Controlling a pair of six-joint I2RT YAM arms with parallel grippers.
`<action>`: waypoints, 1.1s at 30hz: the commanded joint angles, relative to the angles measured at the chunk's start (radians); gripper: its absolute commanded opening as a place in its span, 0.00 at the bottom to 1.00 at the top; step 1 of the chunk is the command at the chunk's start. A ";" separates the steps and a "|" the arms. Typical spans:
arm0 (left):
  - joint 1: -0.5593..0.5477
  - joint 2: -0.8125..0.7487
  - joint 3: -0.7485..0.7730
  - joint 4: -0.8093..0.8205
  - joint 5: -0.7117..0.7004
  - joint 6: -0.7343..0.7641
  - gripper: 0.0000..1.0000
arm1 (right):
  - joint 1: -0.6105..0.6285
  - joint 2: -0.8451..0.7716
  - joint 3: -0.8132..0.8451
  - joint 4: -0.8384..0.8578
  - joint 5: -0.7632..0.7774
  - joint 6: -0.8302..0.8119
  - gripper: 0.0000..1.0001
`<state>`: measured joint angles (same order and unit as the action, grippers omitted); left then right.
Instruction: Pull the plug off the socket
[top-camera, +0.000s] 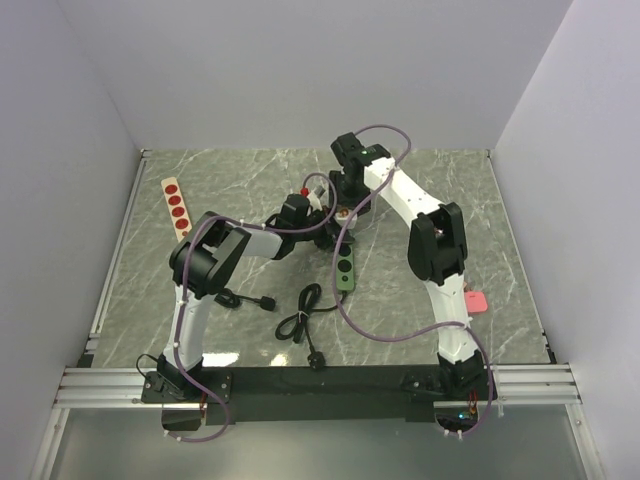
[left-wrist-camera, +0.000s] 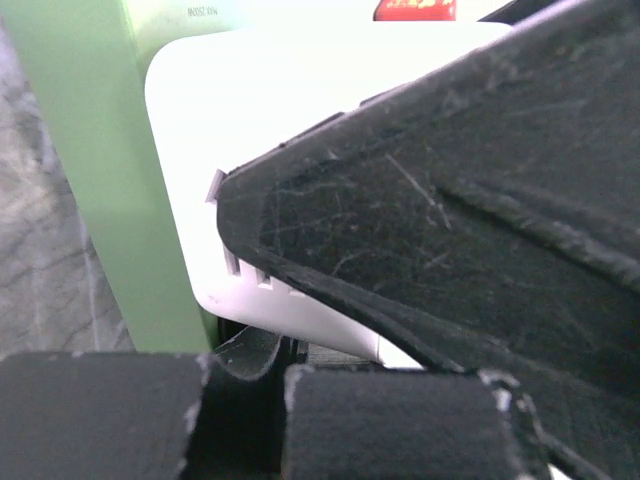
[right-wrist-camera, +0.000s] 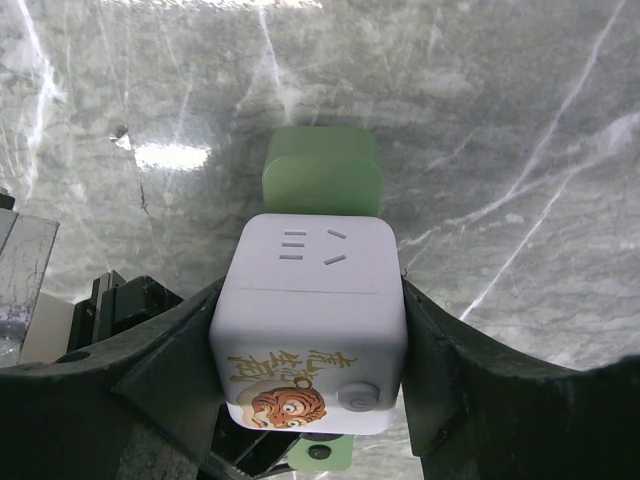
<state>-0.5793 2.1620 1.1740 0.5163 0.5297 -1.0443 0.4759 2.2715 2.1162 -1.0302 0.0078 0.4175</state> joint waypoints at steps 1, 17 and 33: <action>0.021 0.144 -0.077 -0.366 -0.181 0.116 0.00 | -0.011 -0.221 -0.018 -0.053 -0.060 0.030 0.00; 0.018 0.104 -0.080 -0.348 -0.168 0.122 0.00 | -0.046 -0.328 -0.237 0.183 -0.009 0.159 0.00; 0.010 -0.129 -0.096 -0.374 -0.278 0.208 0.01 | -0.045 -0.153 -0.193 0.202 -0.009 0.155 0.00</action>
<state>-0.6037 2.0415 1.1416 0.3202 0.3939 -0.9325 0.4389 2.1509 1.8656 -0.8249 -0.0467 0.6056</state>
